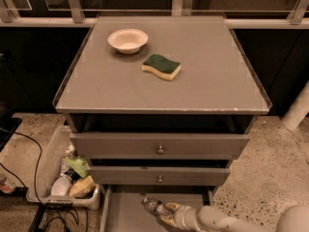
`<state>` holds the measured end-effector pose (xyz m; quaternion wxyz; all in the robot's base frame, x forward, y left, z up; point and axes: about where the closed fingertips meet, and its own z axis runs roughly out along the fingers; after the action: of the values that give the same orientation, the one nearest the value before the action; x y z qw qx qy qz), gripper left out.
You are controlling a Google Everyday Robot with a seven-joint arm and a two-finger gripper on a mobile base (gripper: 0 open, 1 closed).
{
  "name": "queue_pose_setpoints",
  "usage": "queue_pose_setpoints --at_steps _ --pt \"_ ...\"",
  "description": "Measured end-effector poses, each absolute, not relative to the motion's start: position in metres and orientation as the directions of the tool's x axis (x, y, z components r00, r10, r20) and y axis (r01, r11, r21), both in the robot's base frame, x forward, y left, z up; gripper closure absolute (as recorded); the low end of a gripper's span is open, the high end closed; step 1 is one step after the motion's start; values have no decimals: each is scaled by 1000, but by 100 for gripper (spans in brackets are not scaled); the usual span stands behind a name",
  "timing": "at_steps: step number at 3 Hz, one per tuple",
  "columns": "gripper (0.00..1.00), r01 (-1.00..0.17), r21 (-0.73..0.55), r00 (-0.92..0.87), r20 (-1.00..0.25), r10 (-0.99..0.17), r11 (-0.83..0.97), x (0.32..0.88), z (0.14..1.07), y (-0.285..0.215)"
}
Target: Pick water bottle from bottom drawer and place on counter
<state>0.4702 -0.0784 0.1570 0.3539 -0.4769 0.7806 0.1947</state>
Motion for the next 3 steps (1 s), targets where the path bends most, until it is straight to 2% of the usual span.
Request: queue_pose_setpoints --at_steps 3 --pt "100 -894 -13 -274 -776 -568 449 442 261 -156"
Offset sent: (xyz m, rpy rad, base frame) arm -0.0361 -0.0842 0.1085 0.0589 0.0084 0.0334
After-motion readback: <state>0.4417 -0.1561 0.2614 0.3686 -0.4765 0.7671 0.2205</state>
